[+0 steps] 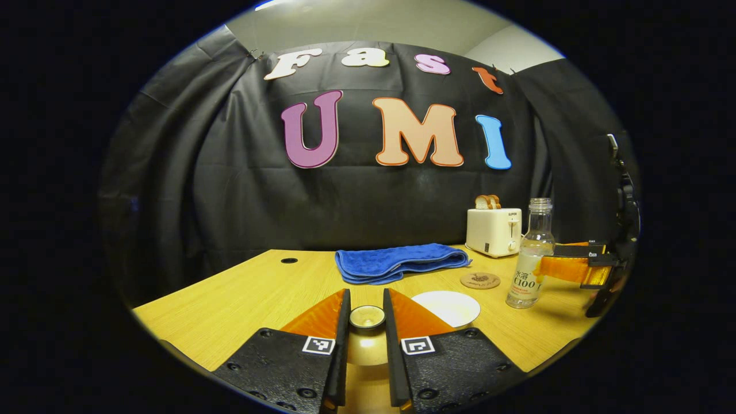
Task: Open the teacup lid with one hand, grasp the water bottle and pour water into the teacup with the other hand; after pouring, place the water bottle on the coaster and then close the teacup lid.
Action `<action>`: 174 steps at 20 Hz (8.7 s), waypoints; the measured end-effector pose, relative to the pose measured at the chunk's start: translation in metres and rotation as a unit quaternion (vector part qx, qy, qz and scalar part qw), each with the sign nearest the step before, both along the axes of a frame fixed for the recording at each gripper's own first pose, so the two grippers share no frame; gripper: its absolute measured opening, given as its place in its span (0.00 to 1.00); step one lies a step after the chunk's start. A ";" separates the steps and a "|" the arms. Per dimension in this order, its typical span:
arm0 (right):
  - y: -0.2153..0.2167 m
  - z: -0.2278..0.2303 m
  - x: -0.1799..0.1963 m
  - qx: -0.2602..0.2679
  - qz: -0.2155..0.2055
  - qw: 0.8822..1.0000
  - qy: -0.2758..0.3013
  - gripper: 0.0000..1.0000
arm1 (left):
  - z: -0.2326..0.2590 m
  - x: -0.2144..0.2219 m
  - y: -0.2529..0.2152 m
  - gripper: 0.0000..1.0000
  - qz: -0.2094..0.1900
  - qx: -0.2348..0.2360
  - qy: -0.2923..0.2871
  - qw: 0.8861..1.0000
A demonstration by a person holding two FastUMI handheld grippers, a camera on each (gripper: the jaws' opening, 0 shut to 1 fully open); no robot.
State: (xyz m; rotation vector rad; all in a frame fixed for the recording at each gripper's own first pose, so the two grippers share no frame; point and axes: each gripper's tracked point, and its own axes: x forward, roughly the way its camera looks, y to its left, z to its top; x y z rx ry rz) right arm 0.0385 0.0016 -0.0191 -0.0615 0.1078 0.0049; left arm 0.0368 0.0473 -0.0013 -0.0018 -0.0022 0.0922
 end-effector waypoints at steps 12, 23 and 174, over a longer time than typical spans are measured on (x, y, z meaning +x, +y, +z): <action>-0.001 -0.020 0.030 -0.035 -0.036 0.997 0.060 0.92 | 0.001 -0.009 0.017 0.27 0.006 0.001 -0.001 1.000; 0.014 0.006 0.027 -0.198 -0.037 0.979 0.031 0.79 | 0.000 -0.012 0.024 0.27 0.013 0.001 -0.001 1.000; -0.026 -0.007 0.108 -0.001 -0.037 0.999 0.007 0.91 | 0.000 -0.008 0.025 0.27 0.016 0.000 0.000 1.000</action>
